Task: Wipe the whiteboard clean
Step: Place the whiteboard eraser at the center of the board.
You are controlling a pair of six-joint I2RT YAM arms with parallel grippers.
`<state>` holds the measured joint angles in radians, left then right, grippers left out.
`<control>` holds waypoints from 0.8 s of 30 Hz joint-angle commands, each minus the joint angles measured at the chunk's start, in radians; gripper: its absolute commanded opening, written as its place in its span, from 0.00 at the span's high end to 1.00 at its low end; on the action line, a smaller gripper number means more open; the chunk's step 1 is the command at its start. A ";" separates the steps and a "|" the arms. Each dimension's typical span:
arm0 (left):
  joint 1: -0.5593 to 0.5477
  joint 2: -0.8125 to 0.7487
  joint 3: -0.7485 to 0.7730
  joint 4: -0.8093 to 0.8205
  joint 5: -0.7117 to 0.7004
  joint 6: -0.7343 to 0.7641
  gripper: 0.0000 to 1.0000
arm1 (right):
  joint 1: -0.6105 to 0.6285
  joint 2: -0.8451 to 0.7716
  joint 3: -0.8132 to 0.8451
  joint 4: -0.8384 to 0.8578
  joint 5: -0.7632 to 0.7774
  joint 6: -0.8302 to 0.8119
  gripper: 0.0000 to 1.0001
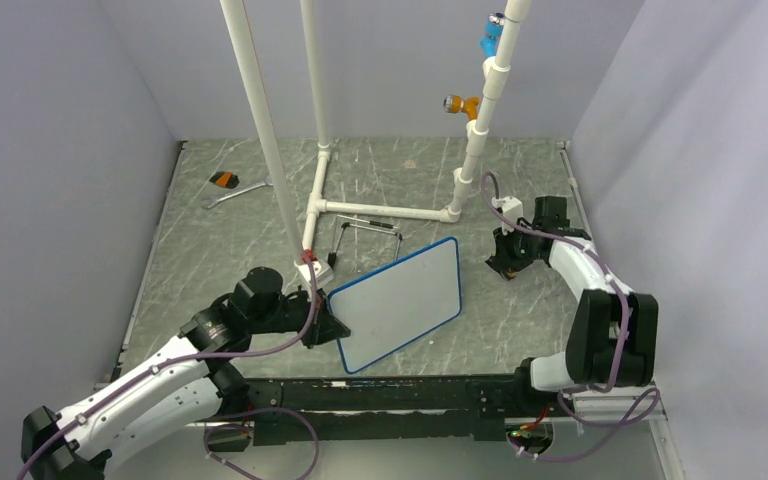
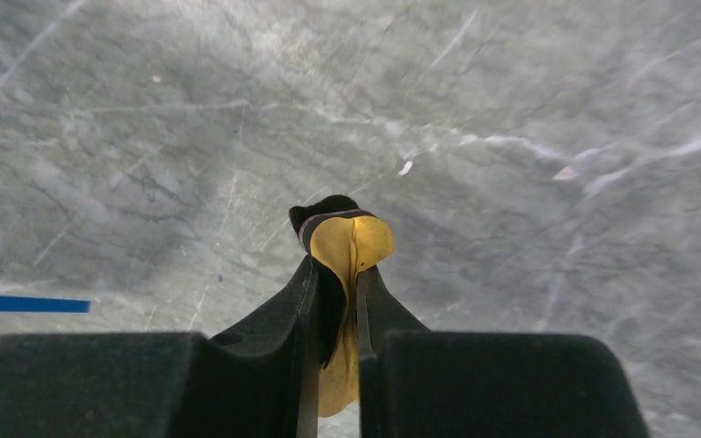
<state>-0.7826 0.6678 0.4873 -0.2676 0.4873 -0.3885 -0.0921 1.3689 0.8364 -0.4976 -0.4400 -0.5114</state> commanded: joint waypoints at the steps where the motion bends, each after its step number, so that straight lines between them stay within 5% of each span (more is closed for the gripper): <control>1: 0.003 -0.040 0.101 -0.002 0.019 0.085 1.00 | -0.002 0.061 0.027 0.001 -0.008 0.008 0.97; 24: 0.002 -0.129 0.070 0.094 0.055 0.065 1.00 | -0.001 0.143 0.040 -0.033 0.017 0.006 0.62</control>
<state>-0.7822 0.5838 0.5373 -0.3431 0.5007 -0.3187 -0.0910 1.5154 0.8371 -0.5190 -0.4061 -0.4896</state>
